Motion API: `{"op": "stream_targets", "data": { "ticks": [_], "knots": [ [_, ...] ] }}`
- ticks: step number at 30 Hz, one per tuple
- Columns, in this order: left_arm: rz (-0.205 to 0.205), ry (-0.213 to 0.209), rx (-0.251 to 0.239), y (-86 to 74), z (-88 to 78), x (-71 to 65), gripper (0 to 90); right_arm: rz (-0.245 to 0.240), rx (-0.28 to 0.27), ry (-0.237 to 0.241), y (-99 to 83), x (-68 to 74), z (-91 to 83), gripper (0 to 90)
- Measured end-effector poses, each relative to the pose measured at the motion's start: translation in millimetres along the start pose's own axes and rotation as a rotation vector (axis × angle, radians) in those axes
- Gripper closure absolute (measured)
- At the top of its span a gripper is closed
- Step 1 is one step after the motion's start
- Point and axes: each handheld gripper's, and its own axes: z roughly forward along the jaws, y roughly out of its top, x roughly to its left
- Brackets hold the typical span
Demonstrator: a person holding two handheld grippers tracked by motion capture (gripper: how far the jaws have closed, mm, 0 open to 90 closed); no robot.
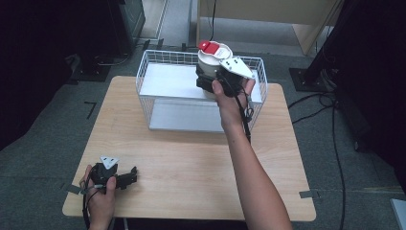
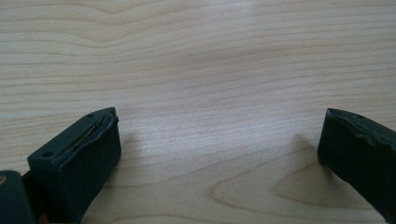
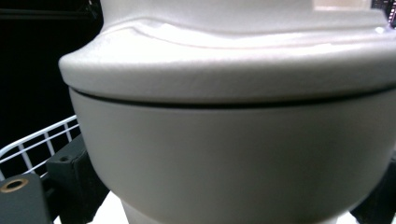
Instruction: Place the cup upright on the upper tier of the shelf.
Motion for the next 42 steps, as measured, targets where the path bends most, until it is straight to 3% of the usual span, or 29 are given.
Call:
{"op": "stream_targets", "data": {
  "ticks": [20,33,38,42],
  "knots": [
    [0.000,0.000,-0.001,-0.1,0.1,0.0,0.0,-0.007,0.015,-0.031,0.7,-13.8,40.8,6.6],
    [0.000,0.000,-0.001,-0.1,0.1,-0.1,0.0,-0.003,0.018,-0.029,-6.1,-17.7,37.7,6.5],
    [0.000,0.000,0.000,0.0,0.0,-0.1,0.0,0.039,0.026,-0.018,-6.5,-24.3,33.8,6.5],
    [0.003,0.001,0.001,0.0,-0.1,0.1,0.0,0.027,0.017,-0.005,-7.4,-24.4,30.3,6.2]
  ]
}}
